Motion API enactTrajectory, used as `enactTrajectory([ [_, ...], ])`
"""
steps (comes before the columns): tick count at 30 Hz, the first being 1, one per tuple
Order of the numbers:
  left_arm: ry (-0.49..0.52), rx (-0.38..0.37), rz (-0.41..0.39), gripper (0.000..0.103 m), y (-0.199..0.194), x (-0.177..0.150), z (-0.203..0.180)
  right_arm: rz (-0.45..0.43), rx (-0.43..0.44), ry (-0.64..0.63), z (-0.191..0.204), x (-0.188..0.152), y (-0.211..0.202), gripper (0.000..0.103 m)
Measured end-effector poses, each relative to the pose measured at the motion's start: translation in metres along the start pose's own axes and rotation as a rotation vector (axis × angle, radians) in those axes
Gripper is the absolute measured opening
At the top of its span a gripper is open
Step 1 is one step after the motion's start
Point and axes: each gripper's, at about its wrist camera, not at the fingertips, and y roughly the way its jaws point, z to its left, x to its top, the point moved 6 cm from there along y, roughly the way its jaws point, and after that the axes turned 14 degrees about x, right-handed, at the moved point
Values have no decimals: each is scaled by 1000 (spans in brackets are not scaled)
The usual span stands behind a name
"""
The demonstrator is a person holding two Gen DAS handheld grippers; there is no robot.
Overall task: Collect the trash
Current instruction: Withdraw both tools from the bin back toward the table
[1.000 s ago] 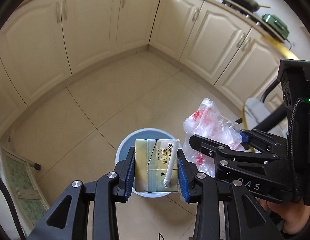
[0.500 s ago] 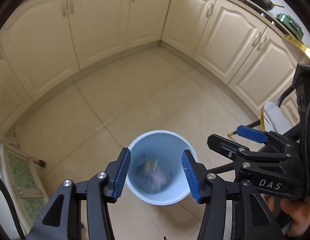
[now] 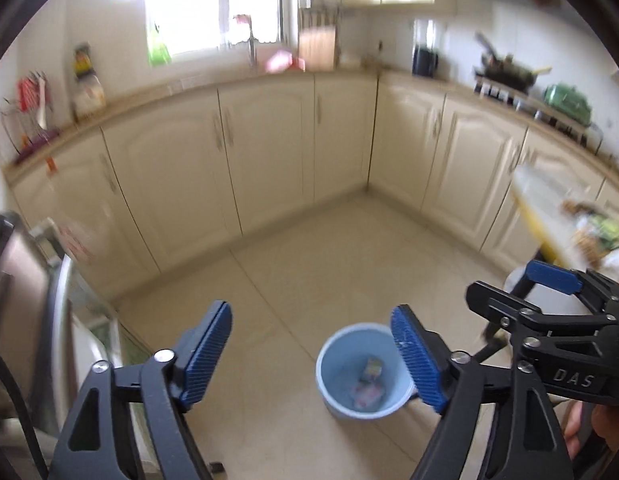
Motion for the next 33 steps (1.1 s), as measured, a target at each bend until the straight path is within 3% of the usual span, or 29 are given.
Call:
enactTrajectory([
  [4,-24,-16,-114,96,-80,8,-17,-133,-42,-23,20,11,-87,102],
  [7,-41,-41,-204,98,-135,13,-27,-216,-65,-34,33,17,-148,103],
  [11,-50,-81,-295,102,-206,-15,-45,-306,-126,-51,46,18,-228,103],
  [17,-33,-122,-399,102,-281,-83,-28,-436,-206,-44,61,8,-325,103],
  [19,-36,-130,-423,102,-312,-119,7,-471,-229,-38,63,3,-354,103],
  [26,-41,-173,-531,102,-402,-175,35,-563,-284,-57,76,-11,-431,103],
  [33,-62,-183,-584,102,-434,-218,50,-617,-323,-81,87,-19,-473,103],
])
